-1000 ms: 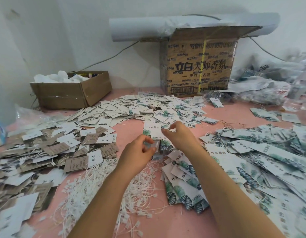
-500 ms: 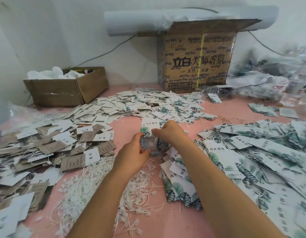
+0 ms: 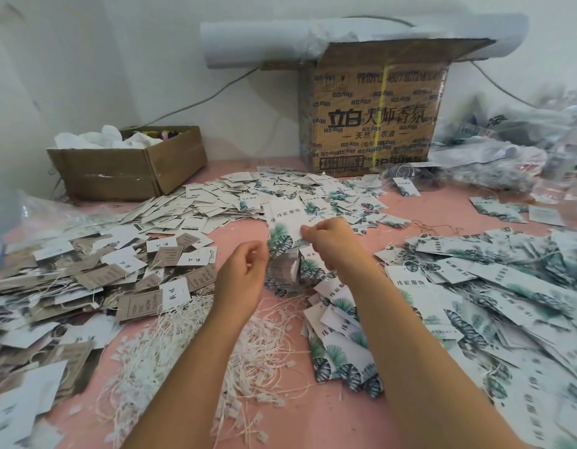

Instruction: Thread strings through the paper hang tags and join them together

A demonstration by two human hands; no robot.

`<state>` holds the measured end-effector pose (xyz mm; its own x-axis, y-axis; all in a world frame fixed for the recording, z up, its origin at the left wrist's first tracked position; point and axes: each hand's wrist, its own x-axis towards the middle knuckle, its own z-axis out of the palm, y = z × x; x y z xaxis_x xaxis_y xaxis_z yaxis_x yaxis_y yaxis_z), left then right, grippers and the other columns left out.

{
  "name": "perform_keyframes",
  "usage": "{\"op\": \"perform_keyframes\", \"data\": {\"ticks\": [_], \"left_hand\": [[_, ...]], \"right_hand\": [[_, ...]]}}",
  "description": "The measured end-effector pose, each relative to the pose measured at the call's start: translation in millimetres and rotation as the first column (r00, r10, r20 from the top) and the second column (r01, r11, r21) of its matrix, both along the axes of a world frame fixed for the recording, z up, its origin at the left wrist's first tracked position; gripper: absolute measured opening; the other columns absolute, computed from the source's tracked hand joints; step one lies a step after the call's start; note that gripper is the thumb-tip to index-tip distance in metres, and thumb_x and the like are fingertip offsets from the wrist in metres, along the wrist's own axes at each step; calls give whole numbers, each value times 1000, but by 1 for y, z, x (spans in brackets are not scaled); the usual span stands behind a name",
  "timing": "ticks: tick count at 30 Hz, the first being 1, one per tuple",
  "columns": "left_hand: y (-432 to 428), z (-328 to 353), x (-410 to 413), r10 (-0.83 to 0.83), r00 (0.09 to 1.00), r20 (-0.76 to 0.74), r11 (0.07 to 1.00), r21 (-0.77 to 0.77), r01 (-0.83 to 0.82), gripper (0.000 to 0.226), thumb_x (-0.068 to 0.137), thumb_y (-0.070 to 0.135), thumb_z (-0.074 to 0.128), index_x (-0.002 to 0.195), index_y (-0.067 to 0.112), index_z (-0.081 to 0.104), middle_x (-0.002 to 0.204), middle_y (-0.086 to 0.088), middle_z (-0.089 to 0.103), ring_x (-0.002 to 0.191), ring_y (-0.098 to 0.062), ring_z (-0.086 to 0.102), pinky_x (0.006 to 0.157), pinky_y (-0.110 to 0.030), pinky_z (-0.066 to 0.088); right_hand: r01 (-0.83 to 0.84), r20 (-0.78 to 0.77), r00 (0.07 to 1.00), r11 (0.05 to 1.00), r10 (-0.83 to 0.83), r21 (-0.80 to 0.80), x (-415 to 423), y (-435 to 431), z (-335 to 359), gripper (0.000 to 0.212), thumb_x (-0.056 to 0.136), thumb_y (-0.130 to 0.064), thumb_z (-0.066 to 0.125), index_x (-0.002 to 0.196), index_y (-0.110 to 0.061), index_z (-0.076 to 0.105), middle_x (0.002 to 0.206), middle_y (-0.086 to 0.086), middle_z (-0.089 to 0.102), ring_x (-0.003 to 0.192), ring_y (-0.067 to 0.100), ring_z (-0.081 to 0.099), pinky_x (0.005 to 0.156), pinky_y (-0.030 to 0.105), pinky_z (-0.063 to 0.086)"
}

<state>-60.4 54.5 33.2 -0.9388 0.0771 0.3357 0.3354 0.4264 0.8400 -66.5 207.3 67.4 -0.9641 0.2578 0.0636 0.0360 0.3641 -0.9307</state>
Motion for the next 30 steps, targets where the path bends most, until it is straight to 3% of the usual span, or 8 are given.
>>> {"op": "perform_keyframes", "data": {"ticks": [4, 8, 14, 19, 22, 25, 27, 30], "left_hand": [[1, -6, -5, 0, 999, 47, 999, -43, 2, 37, 95, 23, 52, 131, 16, 49, 88, 16, 50, 76, -1, 49, 61, -18, 38], [2, -9, -5, -8, 999, 52, 996, -89, 13, 40, 94, 23, 54, 133, 17, 48, 86, 17, 50, 75, 3, 47, 59, -13, 33], [3, -5, -3, -4, 1000, 15, 998, -68, 5, 35, 96, 27, 48, 130, 16, 51, 89, 16, 49, 76, 0, 49, 62, -16, 37], [2, -2, 1, -12, 999, -29, 999, -42, 11, 32, 97, 36, 43, 120, 17, 55, 99, 9, 55, 81, -3, 50, 67, -16, 38], [2, 1, 2, -28, 998, 51, 984, 178, 18, 27, 93, 42, 46, 86, 17, 53, 74, 7, 50, 65, -5, 45, 59, -20, 35], [-1, 5, 1, -24, 996, 88, 920, 392, -12, 23, 91, 34, 57, 77, 15, 58, 64, 4, 49, 59, -8, 44, 57, -23, 37], [-3, 7, 1, -10, 996, 89, 901, 432, -29, 20, 91, 28, 59, 72, 20, 58, 59, 10, 51, 56, -4, 46, 57, -21, 38], [-4, 6, -1, -19, 994, 107, 898, 438, -31, 20, 91, 25, 59, 73, 17, 57, 61, 6, 48, 59, -9, 45, 57, -24, 37]], "right_hand": [[98, 39, 994, 989, -103, 109, -5, 2, -11, 46, 90, -18, 56, 51, -15, 32, 45, 0, 22, 41, 16, 21, 51, 28, 22], [123, 14, 991, 961, -131, 249, -6, -1, -19, 51, 88, -23, 59, 45, -16, 31, 39, -4, 23, 38, 16, 22, 49, 26, 23], [168, -101, 985, 921, -142, 352, -4, 1, -11, 32, 91, -32, 57, 71, -9, 67, 42, -3, 40, 40, 13, 34, 45, 23, 28], [-113, -83, 990, 994, 111, -13, 7, 5, 2, 26, 86, -26, 65, 63, -14, 64, 37, -10, 34, 35, 8, 25, 37, 19, 24], [-319, -15, 948, 947, 319, -46, 16, 4, 9, 23, 86, -25, 65, 66, -13, 63, 35, -11, 39, 33, 7, 26, 37, 19, 24], [-408, 21, 912, 912, 409, -35, 19, 4, 13, 36, 86, -31, 64, 54, -16, 56, 38, -8, 41, 33, 8, 26, 36, 18, 23], [-311, 13, 950, 950, 311, -2, 16, 5, 13, 40, 86, -38, 62, 54, -13, 57, 43, -4, 40, 33, 9, 24, 36, 18, 22], [89, -83, 994, 965, -71, 248, 2, 16, 4, 36, 90, -30, 59, 61, -9, 60, 45, 0, 38, 38, 14, 29, 44, 19, 27]]}}
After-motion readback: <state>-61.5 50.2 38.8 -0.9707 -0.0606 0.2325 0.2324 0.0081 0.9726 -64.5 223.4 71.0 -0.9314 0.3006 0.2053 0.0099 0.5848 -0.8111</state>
